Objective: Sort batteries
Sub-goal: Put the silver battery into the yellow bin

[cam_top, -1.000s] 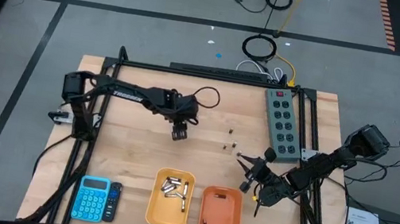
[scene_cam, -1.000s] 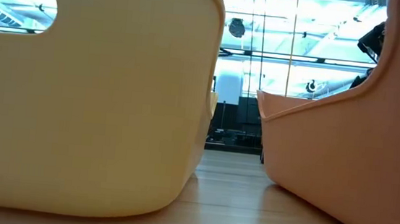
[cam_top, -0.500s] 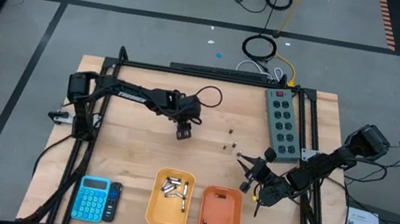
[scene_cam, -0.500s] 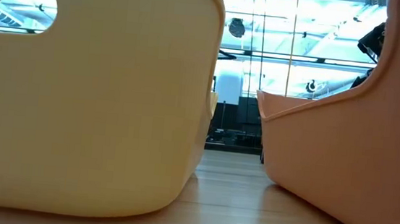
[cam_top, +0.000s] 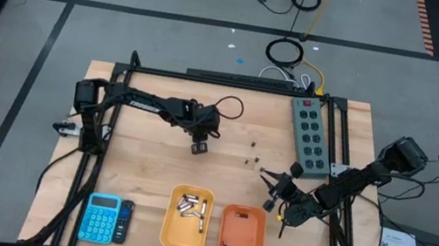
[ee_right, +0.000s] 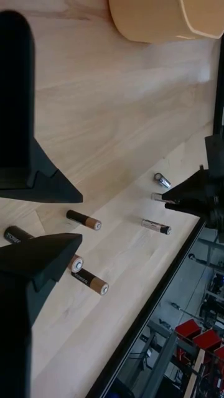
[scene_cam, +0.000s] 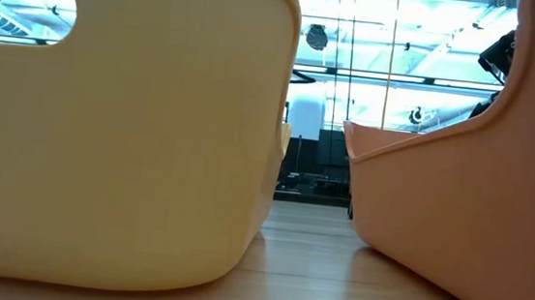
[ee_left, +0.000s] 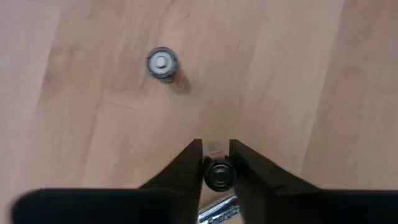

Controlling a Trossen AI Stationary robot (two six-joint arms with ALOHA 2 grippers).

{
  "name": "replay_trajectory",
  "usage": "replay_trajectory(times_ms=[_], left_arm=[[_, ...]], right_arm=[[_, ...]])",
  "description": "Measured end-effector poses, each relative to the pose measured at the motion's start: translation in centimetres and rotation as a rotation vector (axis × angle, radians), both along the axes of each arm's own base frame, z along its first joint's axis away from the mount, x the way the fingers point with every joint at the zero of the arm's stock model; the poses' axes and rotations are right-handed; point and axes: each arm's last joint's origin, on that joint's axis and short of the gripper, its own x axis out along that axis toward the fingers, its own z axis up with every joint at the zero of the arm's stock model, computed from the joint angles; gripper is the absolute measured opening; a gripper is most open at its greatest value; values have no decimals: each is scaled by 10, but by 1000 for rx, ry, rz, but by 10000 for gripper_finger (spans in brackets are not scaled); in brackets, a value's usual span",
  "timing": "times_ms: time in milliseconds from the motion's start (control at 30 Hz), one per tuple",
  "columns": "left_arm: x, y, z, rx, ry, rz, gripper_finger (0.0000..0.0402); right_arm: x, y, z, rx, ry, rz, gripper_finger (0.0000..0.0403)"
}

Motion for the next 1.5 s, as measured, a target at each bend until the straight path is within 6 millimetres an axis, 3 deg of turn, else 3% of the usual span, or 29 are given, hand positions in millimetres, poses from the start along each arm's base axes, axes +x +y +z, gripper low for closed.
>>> replay_trajectory(times_ms=[67, 400, 467, 567, 667, 833, 1067, 1200, 1400, 1500], left_arm=[[0, 0, 0, -11, -3, -10, 53], [1, 0, 3, -12, -6, -26, 54], [1, 2, 16, -7, -42, -30, 54], [2, 5, 55, -59, -177, -59, 54], [-4, -2, 81, -155, -218, -90, 54], [0, -42, 111, -482, -390, -259, 54], [7, -140, 94, -593, -258, -487, 54], [4, -180, 84, -536, -210, -535, 54], [1, -201, 77, -379, -193, -466, 59], [1, -201, 77, -383, -191, -441, 100]], right_arm=[[0, 0, 0, 0, 0, 0, 79], [0, 0, 0, 0, 0, 0, 79], [0, 0, 0, 0, 0, 0, 79], [0, 0, 0, 2, -1, 0, 79], [0, 0, 0, -3, 1, -1, 79], [2, -3, 0, -5, 4, -17, 79], [2, -4, 0, 3, 2, -21, 79], [3, -5, 0, 3, 0, -23, 79], [3, -5, 0, 3, -1, -22, 79], [3, -5, 0, 5, -4, -23, 79]])
